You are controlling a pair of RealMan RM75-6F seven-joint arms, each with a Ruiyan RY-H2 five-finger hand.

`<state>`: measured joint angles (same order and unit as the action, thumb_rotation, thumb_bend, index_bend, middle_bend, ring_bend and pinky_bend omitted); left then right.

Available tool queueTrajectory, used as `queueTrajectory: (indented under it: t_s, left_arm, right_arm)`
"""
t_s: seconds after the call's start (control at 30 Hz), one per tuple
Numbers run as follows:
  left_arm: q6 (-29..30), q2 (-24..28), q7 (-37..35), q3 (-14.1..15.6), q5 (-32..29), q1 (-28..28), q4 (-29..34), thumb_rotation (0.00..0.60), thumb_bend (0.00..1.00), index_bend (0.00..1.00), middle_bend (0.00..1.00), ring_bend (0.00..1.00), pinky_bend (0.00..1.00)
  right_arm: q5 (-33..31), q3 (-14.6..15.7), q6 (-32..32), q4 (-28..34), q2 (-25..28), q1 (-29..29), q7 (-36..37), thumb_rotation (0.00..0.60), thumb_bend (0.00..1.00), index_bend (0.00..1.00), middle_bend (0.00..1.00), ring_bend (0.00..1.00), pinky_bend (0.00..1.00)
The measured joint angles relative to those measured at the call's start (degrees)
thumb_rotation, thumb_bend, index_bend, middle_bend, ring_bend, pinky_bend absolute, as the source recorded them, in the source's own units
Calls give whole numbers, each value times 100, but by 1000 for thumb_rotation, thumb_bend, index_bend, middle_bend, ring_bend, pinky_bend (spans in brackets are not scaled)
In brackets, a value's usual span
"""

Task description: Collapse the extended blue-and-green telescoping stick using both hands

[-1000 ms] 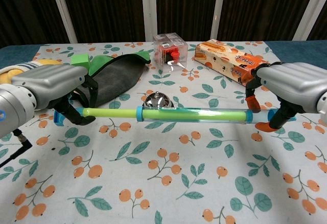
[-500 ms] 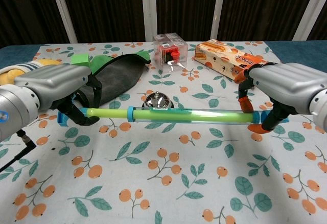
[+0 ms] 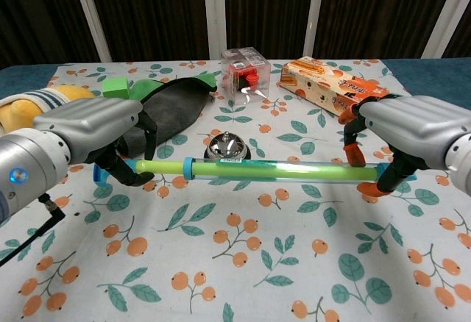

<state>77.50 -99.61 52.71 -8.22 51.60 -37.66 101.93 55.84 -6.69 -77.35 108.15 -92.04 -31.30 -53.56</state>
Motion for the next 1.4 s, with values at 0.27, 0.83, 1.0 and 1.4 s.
queueTrajectory:
  t_s: [0.27, 0.83, 1.0, 1.4]
  left_arm:
    - [11, 22, -22, 21, 17, 14, 20, 600, 312, 427, 181, 127, 233]
    - [-30, 860, -751, 412, 477, 394, 489, 600, 182, 180, 94, 37, 102]
    - [132, 1548, -1437, 821, 1337, 738, 679, 600, 181, 165, 64, 11, 65]
    - [1365, 3210, -3881, 1826, 3214, 2150, 134, 600, 157, 15, 0, 0, 0]
  right_arm:
    - [-9, 42, -10, 11, 19, -12, -12, 600, 319, 450, 140, 22, 0]
    - [-46, 321, -51, 171, 703, 113, 40, 600, 319, 0, 0, 0, 0]
    - [351, 537, -111, 203, 1243, 418, 816, 600, 319, 0, 0, 0, 0]
    - [2202, 1345, -863, -266, 2621, 1650, 3323, 600, 319, 0, 0, 0, 0]
